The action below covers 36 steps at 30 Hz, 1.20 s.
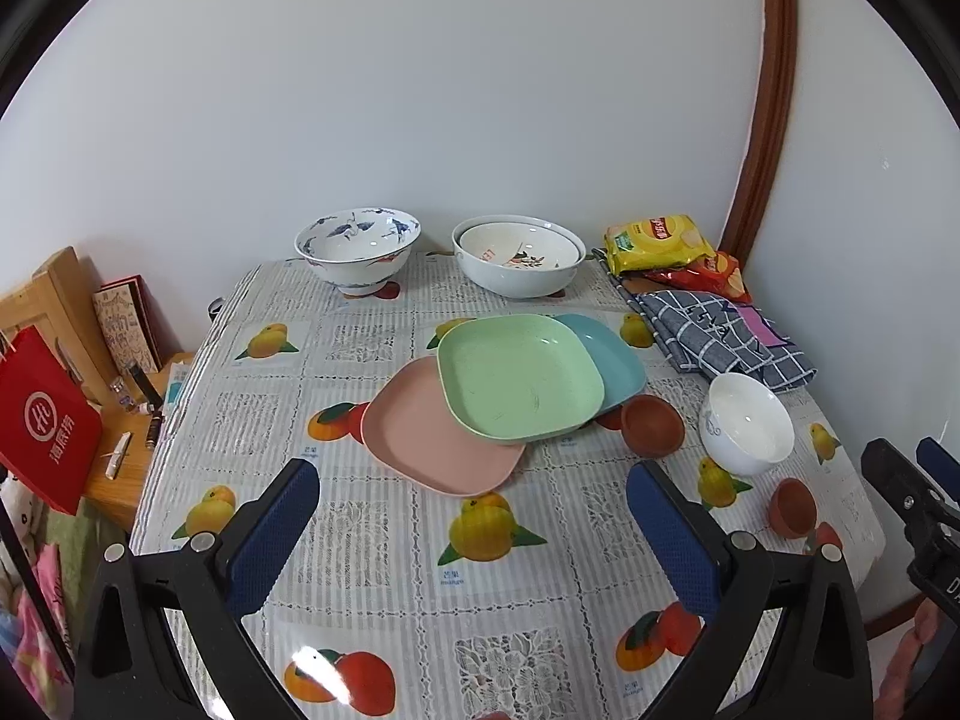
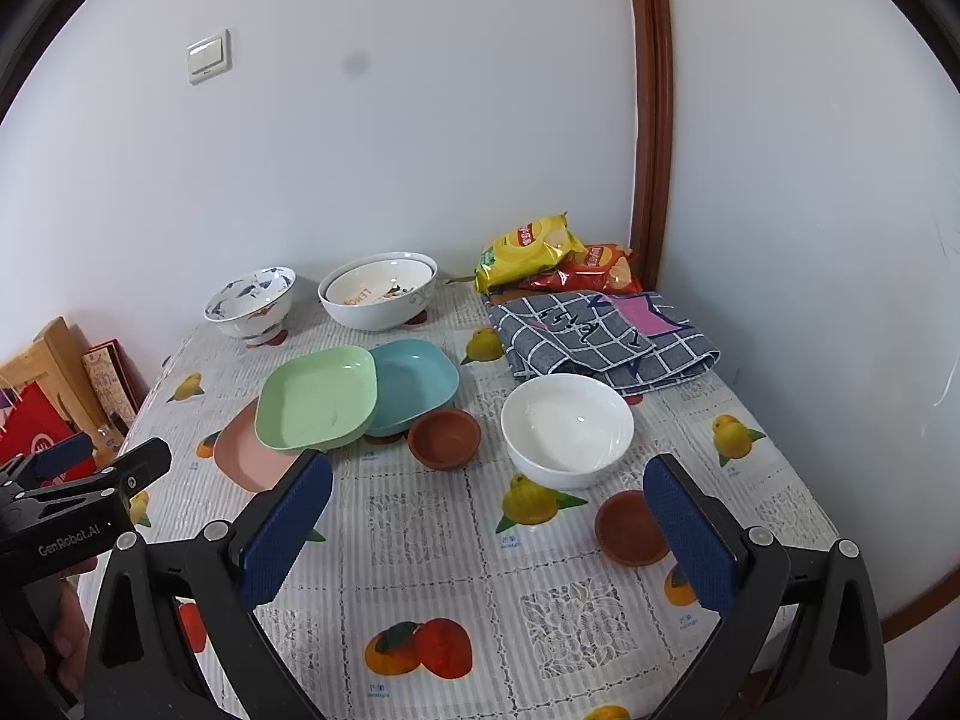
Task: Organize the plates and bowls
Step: 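Move the left gripper toward the rim of the green square plate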
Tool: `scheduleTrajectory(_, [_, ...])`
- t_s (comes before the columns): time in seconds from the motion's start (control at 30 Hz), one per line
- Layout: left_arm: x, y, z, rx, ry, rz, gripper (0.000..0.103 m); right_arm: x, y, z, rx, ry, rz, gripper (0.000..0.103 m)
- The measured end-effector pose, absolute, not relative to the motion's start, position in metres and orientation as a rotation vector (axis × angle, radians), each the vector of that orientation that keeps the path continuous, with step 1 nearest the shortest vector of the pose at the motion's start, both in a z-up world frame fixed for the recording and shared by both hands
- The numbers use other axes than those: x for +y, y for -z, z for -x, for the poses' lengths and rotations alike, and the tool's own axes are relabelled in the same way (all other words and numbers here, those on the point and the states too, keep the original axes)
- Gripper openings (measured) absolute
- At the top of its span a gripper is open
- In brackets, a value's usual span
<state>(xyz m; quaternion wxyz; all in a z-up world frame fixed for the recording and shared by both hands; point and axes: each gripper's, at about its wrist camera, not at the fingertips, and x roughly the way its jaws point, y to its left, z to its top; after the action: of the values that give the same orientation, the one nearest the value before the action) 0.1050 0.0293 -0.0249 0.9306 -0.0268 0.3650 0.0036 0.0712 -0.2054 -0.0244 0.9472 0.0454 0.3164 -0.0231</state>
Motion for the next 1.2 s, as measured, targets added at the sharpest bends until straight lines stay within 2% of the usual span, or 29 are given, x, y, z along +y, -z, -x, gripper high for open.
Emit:
scheduleTrajectory(0.37, [0.042, 0.034, -0.139, 0.798, -0.022, 0.078, 0.1, -0.205, 0.028, -0.105, 0.676, 0.033, -0.123, 0.101])
scheduleTrajectory(0.67, [0.042, 0.04, -0.162, 0.804, -0.042, 0.069, 0.1, -0.202, 0.04, -0.134, 0.721, 0.004, -0.139, 0.091])
scheduleTrajectory(1.2, [0.056, 0.068, -0.204, 0.851, -0.076, 0.067, 0.1, -0.179, 0.069, -0.184, 0.787, -0.053, -0.121, 0.086])
